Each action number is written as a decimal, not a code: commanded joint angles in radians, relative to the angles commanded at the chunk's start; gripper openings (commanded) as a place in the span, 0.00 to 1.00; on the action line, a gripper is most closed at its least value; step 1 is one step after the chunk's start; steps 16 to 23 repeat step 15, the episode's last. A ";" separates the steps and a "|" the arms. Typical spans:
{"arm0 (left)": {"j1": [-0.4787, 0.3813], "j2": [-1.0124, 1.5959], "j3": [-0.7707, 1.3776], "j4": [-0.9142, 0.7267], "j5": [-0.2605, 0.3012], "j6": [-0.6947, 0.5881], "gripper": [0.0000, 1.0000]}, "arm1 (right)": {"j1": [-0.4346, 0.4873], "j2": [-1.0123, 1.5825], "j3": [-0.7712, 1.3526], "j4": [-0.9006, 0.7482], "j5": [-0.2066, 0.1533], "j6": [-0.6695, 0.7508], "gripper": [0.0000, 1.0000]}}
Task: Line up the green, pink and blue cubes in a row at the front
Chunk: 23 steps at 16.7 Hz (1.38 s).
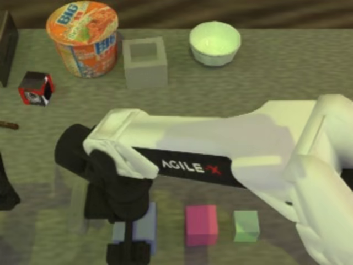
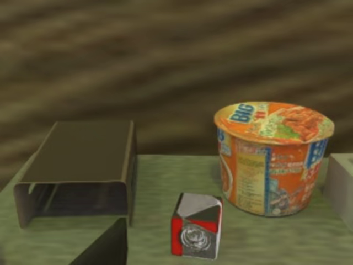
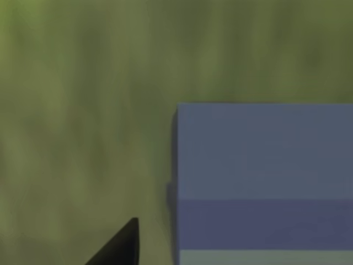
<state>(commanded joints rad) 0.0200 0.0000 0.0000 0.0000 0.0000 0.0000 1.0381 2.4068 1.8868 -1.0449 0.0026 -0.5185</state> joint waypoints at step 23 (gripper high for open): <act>0.000 0.000 0.000 0.000 0.000 0.000 1.00 | 0.006 -0.056 0.183 -0.239 -0.001 -0.002 1.00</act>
